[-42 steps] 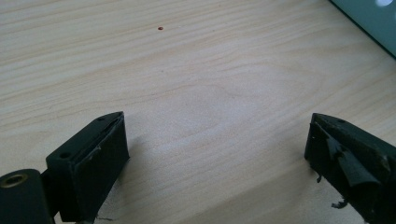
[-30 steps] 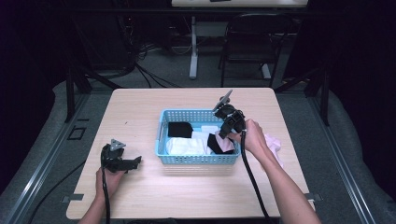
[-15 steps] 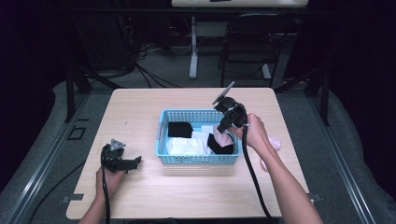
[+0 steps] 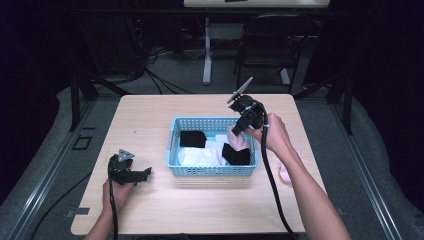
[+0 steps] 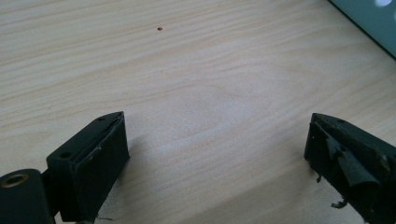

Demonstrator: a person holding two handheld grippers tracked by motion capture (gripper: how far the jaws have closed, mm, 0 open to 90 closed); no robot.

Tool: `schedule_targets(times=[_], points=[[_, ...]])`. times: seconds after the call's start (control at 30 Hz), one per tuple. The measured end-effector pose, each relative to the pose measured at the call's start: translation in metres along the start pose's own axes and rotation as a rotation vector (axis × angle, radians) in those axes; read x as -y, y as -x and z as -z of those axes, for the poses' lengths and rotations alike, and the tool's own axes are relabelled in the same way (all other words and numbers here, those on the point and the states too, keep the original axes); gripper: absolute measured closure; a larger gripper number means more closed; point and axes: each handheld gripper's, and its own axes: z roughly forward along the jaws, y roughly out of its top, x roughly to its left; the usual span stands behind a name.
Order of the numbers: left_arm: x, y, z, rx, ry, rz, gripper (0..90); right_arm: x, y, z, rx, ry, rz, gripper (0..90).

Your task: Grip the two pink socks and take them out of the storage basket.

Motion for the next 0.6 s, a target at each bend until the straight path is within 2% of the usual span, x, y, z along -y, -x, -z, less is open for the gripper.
schedule_targets(times=[0.27, 0.6], points=[[0.000, 0.000, 0.000, 0.000, -0.001, 0.000, 6.1, -0.001, 0.000, 0.011, -0.014, 0.017, 0.000, 86.1], [0.000, 0.000, 0.000, 0.000, -0.001, 0.000, 6.1, -0.001, 0.003, 0.032, 0.000, 0.021, 0.004, 86.1]])
